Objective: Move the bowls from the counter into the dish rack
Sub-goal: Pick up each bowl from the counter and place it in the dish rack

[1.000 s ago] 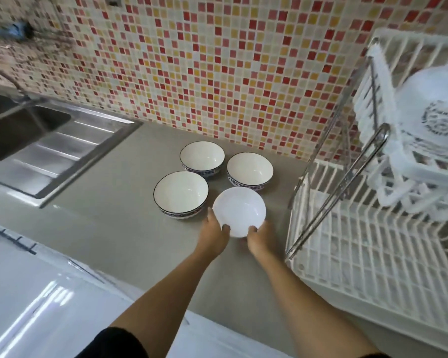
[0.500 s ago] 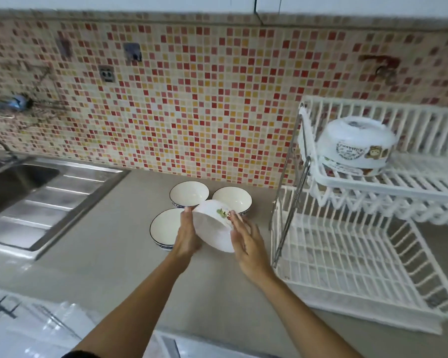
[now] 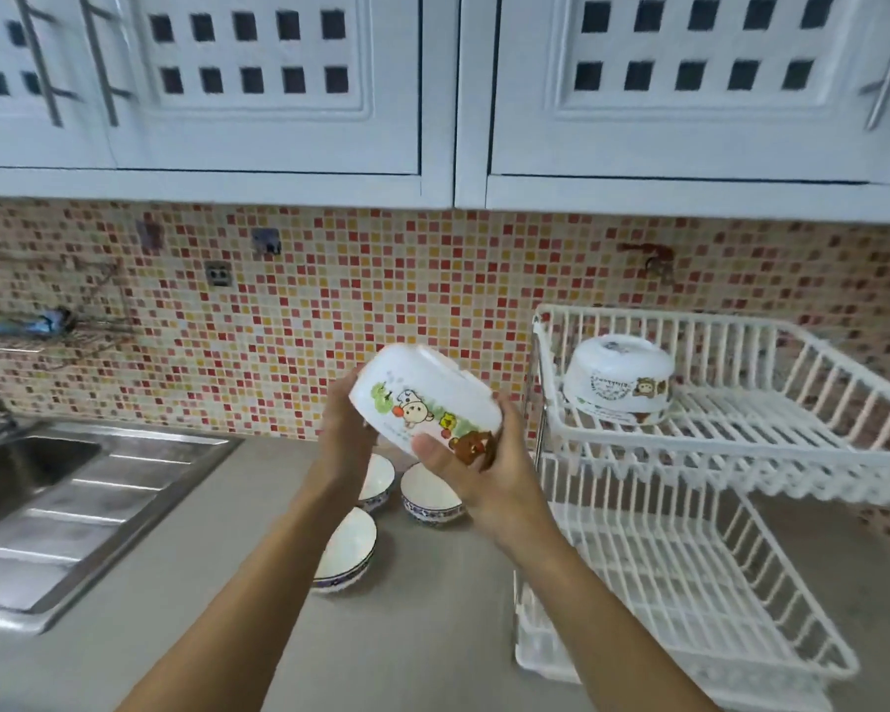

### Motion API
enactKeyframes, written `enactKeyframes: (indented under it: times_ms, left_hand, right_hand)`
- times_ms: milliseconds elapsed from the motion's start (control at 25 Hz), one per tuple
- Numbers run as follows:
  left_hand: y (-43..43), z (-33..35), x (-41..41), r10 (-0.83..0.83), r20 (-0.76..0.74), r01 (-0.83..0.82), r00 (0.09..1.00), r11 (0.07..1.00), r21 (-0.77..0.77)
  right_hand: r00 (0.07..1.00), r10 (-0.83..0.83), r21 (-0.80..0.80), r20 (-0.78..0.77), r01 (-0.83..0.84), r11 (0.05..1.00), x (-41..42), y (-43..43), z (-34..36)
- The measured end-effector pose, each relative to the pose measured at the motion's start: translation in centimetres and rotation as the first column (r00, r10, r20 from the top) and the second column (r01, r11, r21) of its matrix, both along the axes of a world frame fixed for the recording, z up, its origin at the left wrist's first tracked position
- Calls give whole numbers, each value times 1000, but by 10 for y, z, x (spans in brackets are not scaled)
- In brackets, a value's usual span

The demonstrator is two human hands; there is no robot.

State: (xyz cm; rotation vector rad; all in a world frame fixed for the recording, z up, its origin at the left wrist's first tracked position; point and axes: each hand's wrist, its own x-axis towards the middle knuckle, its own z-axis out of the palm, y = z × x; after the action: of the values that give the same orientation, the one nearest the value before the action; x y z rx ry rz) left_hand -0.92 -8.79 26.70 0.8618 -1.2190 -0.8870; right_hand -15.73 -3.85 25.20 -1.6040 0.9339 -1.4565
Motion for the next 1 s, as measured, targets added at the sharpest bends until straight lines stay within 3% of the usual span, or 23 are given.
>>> enactKeyframes:
  times_ms: [120, 360, 520, 800, 1000]
  left_hand:
    - [14, 21, 14, 46, 205, -10, 978, 985, -172]
    - [32, 72, -45, 154, 456, 1, 876, 947, -322]
    - [10, 62, -105, 116, 494, 4, 862, 972, -234]
    - [-26, 14, -164, -57, 525, 69, 849, 998, -3]
    - [-43, -4, -172, 22, 588, -42, 808, 999, 20]
  right_hand:
    - [999, -50, -117, -20, 47, 992, -12, 10, 22]
    - [920, -261, -309, -292, 167, 936, -94, -2, 70]
    - [722, -437, -306, -536, 316, 898, -157, -40, 67]
    - [618, -355, -204, -702, 303, 931, -208, -89, 24]
    - [617, -302, -161, -727, 274, 948, -220, -94, 10]
